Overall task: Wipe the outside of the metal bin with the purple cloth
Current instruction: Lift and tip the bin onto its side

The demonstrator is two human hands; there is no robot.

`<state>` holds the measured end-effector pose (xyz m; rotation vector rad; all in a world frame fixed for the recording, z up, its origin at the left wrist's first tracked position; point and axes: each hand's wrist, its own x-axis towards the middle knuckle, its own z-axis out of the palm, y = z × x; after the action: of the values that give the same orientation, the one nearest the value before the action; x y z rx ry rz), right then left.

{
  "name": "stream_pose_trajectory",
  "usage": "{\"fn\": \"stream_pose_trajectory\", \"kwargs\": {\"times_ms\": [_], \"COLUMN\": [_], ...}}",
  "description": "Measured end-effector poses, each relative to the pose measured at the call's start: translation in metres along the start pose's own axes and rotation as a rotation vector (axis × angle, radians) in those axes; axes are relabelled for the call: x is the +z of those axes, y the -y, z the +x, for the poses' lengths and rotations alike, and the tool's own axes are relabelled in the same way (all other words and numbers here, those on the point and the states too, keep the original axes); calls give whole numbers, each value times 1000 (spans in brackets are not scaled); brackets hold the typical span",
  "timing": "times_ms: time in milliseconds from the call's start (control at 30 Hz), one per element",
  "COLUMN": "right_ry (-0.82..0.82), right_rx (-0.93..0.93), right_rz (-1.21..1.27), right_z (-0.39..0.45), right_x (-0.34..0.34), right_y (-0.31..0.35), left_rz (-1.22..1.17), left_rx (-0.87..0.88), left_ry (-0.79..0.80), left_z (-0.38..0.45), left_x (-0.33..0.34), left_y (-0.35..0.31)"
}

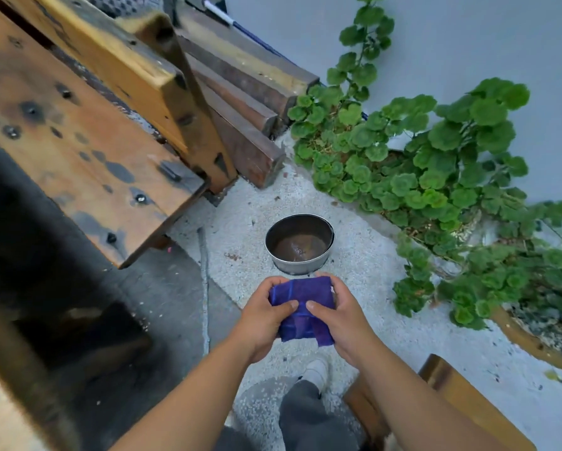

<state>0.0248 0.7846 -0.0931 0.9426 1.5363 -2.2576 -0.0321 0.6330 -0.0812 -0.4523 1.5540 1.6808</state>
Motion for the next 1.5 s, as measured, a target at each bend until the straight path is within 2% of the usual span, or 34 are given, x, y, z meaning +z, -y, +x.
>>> {"fn": "stream_pose_trajectory", "kwargs": {"times_ms": [133, 233, 333, 433, 467, 533, 633, 700, 767, 900, 1000, 1100, 1300, 1400, 1500], "right_ry": [-105, -187, -268, -356, -384, -436, -494, -518, -556, -583, -597, -616, -603, -563, -483], "right_rx": [-24, -55, -101, -125, -133, -148, -178, -201, -223, -247, -307, -394, -598, -690, -754], "right_rz": [55, 109, 182, 249, 259, 269, 314, 331, 354, 356, 240, 141, -365, -493, -658], "right_z": [61, 109, 161, 203, 213, 236, 265, 284, 305, 341, 364, 381, 398, 403, 413], "right_x": [-25, -51, -88, -122, -131, -150, -168, -173, -176, -186, -193, -195, -167, -144, -121], "right_y": [-41, -78, -122, -157, -165, -186, -208, -215, -218, -215, -196, -169, -144, -143, -142], "left_rz": [134, 324, 372, 827, 993, 1269, 1589, 1702, 1751, 1742, 1667, 1505, 1102, 814, 730], "left_rx": [54, 93, 99, 346, 451, 545, 480, 431, 496, 680, 852, 881, 699, 540, 454], "left_ry": [27, 137, 238, 93, 70, 87, 119, 128, 115, 177, 152, 225, 339, 352, 321], "left_z": [74, 139, 217, 287, 307, 348, 399, 421, 438, 449, 459, 469, 470, 469, 470], "left_x": [2, -2, -7, -11, -10, -3, 10, 15, 16, 3, -10, -26, -77, -100, -114], "left_y": [28, 54, 95, 127, 133, 152, 171, 177, 183, 183, 157, 119, 77, 81, 98]}}
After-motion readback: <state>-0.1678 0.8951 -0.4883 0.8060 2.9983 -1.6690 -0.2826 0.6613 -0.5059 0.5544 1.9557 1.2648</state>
